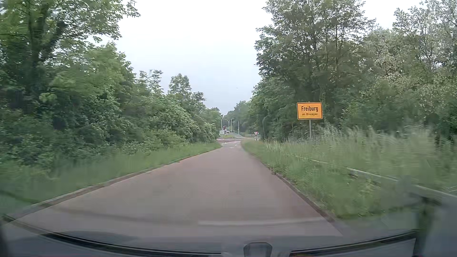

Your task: Follow the waypoints while adhering to traffic rules and regulations

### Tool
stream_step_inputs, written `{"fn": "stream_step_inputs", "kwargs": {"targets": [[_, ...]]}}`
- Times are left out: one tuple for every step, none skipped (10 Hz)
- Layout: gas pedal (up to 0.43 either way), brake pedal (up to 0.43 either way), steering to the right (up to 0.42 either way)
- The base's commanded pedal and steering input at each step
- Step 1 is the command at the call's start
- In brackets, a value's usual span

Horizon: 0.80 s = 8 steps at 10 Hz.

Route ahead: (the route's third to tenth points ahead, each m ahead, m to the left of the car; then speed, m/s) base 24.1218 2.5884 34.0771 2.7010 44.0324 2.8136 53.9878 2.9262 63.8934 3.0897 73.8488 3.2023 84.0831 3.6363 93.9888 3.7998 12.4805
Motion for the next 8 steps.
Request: {"fn": "stream_step_inputs", "kwargs": {"targets": [[0.0, 0.177, -0.003], [0.0, 0.177, -0.003], [0.0, 0.177, -0.003], [0.0, 0.177, -0.003], [0.0, 0.177, -0.003], [0.0, 0.171, -0.003], [0.0, 0.14, -0.003], [0.0, 0.122, -0.003]]}}
